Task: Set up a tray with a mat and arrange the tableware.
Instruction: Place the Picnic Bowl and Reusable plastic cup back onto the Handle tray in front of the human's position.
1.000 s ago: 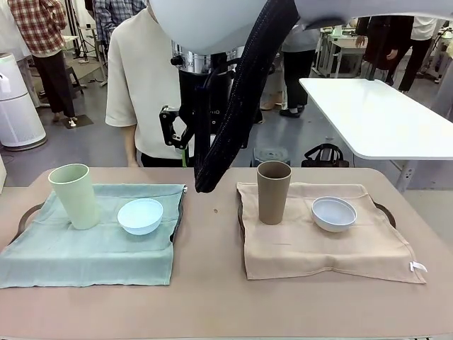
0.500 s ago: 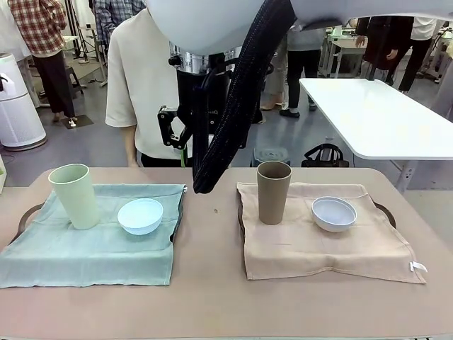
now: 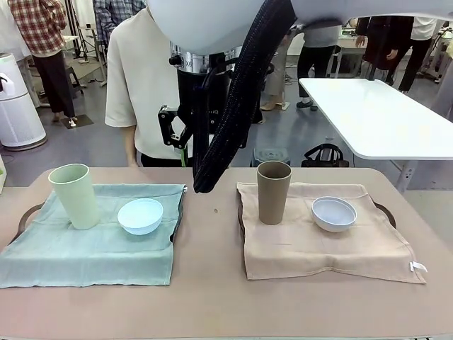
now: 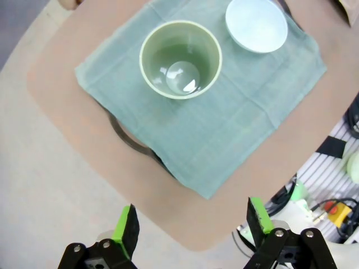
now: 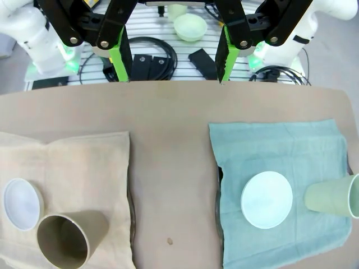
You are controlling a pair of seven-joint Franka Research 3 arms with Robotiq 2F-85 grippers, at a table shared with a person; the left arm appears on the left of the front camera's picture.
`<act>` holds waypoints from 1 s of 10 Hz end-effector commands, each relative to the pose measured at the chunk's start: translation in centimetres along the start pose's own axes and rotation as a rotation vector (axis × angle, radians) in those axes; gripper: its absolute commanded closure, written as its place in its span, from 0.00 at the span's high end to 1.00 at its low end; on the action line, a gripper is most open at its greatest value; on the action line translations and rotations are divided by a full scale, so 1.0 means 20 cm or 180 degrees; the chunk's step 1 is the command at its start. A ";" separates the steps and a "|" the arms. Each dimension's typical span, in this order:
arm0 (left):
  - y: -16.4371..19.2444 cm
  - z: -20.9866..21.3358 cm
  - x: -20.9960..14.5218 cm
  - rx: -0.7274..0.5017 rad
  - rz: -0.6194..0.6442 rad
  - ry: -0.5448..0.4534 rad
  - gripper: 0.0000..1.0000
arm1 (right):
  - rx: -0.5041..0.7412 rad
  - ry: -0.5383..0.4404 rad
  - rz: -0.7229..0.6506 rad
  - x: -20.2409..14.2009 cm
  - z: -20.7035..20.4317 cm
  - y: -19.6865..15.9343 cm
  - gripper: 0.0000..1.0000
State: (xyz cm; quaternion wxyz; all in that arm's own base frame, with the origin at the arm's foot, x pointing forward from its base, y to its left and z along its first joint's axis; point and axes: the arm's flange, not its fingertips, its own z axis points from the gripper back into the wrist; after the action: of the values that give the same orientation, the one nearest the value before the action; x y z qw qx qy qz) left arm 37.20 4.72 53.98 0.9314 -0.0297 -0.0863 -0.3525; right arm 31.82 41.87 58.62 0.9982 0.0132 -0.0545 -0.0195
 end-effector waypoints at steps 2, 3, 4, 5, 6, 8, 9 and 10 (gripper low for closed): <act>-0.02 -0.01 -0.01 0.0063 0.0040 0.0018 1.00 | -0.0006 -0.0007 0.0013 0.00 0.00 0.00 0.77; -0.02 -0.01 -0.01 0.0063 0.0040 0.0018 1.00 | -0.0006 -0.0007 0.0013 0.00 0.00 0.00 0.77; -0.02 -0.01 -0.01 0.0063 0.0040 0.0018 1.00 | -0.0006 -0.0007 0.0013 0.00 0.00 0.00 0.77; 0.00 0.00 0.00 0.0001 -0.0001 -0.0001 1.00 | 0.0000 0.0000 0.0001 0.00 0.00 0.00 0.77; -0.02 -0.04 -0.01 -0.0150 0.0129 0.0124 1.00 | -0.0031 0.0098 -0.0109 -0.01 -0.08 -0.11 0.77; -0.12 -0.11 -0.10 -0.0569 0.0457 0.0454 1.00 | 0.0139 0.0156 -0.0220 -0.14 -0.14 -0.34 0.77; -0.15 -0.11 -0.15 -0.0564 0.0554 0.0479 1.00 | 0.0228 0.0121 -0.0288 -0.22 -0.14 -0.49 0.77; -0.17 -0.11 -0.16 -0.0488 0.0640 0.0396 1.00 | 0.0316 0.0031 -0.0274 -0.27 -0.13 -0.67 0.77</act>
State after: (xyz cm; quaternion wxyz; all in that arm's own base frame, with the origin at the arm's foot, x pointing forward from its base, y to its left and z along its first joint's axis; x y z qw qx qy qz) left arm 33.88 4.37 50.69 0.9534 -0.0861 0.0209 -0.2884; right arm 29.01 33.46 55.79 0.9966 0.0343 -0.0290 -0.0696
